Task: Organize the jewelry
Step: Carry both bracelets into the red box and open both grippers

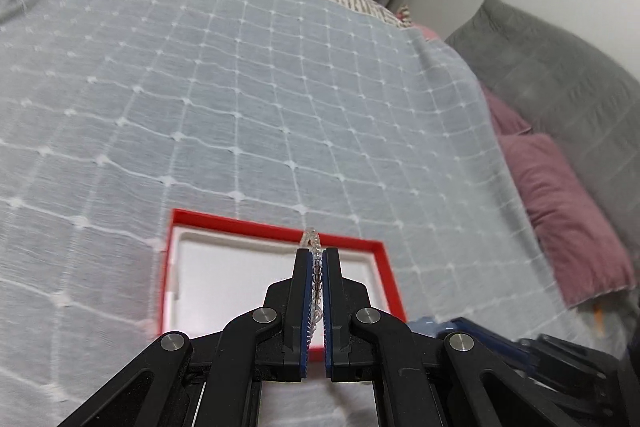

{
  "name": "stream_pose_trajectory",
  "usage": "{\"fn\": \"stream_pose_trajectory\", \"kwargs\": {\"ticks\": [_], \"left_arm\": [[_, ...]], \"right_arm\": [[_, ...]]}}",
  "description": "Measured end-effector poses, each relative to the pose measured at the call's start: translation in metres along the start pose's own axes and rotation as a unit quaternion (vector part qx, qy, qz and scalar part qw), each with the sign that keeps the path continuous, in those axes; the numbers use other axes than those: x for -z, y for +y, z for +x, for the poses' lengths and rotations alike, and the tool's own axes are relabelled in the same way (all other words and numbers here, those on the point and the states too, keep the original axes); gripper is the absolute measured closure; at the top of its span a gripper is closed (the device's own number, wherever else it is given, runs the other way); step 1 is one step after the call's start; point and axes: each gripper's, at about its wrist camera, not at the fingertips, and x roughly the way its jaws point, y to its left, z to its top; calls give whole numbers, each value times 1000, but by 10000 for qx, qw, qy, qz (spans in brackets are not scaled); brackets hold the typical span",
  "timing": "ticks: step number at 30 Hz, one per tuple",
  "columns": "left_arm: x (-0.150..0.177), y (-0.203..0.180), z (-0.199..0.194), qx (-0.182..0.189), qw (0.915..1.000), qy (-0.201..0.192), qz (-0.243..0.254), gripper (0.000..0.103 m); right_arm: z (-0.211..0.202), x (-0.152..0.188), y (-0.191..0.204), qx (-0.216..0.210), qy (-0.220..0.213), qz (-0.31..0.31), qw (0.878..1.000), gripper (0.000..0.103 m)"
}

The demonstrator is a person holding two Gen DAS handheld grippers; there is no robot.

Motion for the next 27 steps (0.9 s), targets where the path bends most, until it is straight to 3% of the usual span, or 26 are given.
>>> {"fn": "stream_pose_trajectory", "kwargs": {"ticks": [6,14,20,27], "left_arm": [[7,23,29,-220,9989,241,-324,103],[8,47,38,-624,9962,433,-422,103],[9,50,43,-936,9942,461,-270,103],[12,42,47,-1243,9909,500,102,103]], "right_arm": [[-6,-19,-6,217,-60,40,9997,91],[16,-41,9,318,59,-116,9994,91],[48,-45,14,205,210,-58,9996,91],[77,-33,-15,589,506,92,9969,91]]}}
